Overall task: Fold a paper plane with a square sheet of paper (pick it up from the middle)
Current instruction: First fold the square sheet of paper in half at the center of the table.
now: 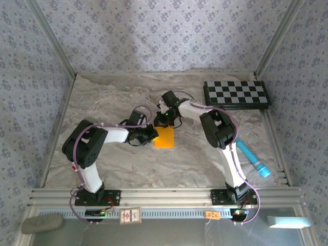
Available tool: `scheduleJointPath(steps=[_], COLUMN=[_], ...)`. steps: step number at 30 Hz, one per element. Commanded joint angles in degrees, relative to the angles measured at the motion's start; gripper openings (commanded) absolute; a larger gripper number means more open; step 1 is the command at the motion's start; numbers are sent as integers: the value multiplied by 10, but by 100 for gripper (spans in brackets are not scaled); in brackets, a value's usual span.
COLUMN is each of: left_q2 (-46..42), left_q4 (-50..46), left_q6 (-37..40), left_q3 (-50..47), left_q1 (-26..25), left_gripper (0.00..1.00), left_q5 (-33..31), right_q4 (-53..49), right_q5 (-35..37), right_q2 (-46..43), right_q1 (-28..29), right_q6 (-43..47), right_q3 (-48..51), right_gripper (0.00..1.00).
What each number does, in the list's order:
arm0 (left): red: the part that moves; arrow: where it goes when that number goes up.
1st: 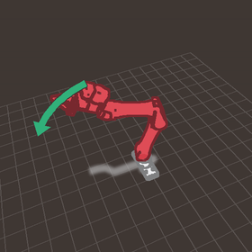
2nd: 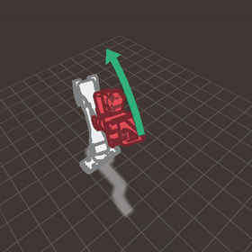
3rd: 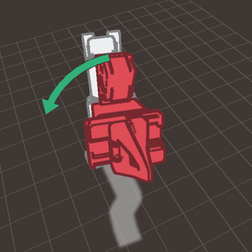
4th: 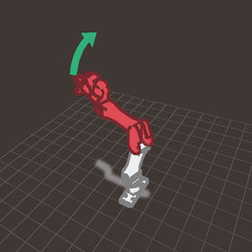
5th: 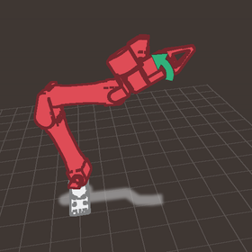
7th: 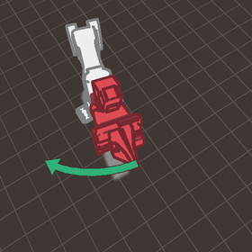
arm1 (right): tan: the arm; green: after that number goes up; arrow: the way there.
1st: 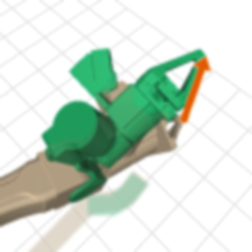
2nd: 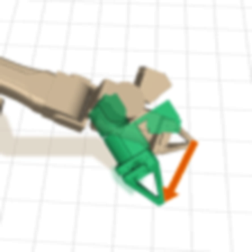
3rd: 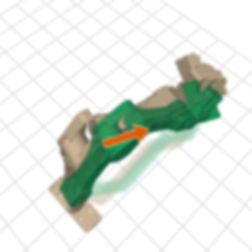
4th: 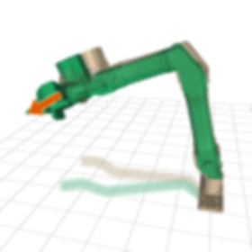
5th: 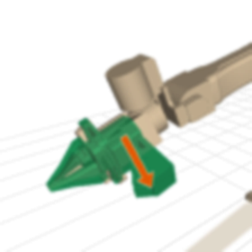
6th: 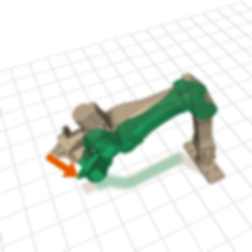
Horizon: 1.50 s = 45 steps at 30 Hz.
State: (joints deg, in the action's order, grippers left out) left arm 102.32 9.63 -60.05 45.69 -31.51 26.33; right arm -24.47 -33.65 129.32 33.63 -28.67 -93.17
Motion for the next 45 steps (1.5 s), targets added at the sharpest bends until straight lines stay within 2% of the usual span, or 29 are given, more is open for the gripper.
scheduleJointPath(steps=[1, 12, 19, 23, 27, 34, 37, 41, 45], left_q2=[-14, -19, -17, -18, -18, -16, -8, -7, -1], left_q4=[-32, -70, -80, -84, -85, -52, -43, -47, -45], left_q6=[6, 13, 16, 16, 7, -45, -58, -65, -76], left_q3=[-32, -56, -46, -37, -28, -9, 0, 4, 13], left_q1=[1, -1, -2, -2, -2, -5, -13, -15, -16], left_gripper=[6, 6, 6, 6, 6, 6, 6, 6, 6], left_q5=[6, 4, 4, 1, -4, -24, -28, -37, -38], right_q4=[-28, -5, -12, -23, -14, 36, 49, 58, 52], right_q5=[18, 2, 20, 30, 31, 38, 72, 90, 44], right_q2=[26, 54, 77, 60, 3, -113, -145, -163, -137], right_q1=[-4, -37, -64, -72, -75, -68, -65, -66, -53], right_q6=[14, 8, 8, 18, 19, -6, -14, -23, -19], right_q3=[-12, -66, -115, -125, -86, 63, 114, 143, 137], right_gripper=[9, 9, 9, 9, 9, 10, 11, 14, 14])
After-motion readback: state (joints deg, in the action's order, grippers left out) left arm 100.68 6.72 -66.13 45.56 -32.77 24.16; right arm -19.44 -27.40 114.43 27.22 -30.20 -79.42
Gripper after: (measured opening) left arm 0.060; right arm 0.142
